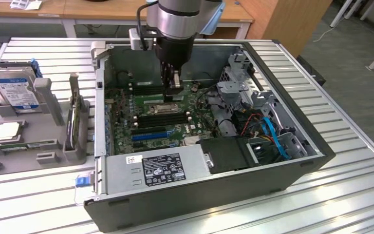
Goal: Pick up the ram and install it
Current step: 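Insert the ram into the slot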
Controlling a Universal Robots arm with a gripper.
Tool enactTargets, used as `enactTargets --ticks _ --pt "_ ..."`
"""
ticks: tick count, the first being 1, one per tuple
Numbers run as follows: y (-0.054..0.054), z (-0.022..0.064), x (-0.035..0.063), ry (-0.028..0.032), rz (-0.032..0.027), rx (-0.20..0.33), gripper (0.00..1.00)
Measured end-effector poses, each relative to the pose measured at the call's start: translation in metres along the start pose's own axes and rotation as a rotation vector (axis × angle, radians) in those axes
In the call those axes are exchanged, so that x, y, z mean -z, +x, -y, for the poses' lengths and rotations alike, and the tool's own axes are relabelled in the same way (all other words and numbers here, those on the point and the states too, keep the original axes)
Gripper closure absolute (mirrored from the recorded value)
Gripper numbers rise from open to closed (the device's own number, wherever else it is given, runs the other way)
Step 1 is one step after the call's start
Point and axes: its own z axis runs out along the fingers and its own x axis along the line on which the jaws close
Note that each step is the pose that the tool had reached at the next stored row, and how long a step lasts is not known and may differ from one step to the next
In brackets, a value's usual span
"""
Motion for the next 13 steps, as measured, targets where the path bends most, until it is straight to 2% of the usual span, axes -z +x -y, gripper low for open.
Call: enactTargets --ticks 9,13 --pt "-0.001 0.0003 -0.0139 -0.0009 0.0000 -0.001 0.86" --pt "-0.001 0.0003 -0.0144 -0.0009 -0.0001 -0.001 0.86"
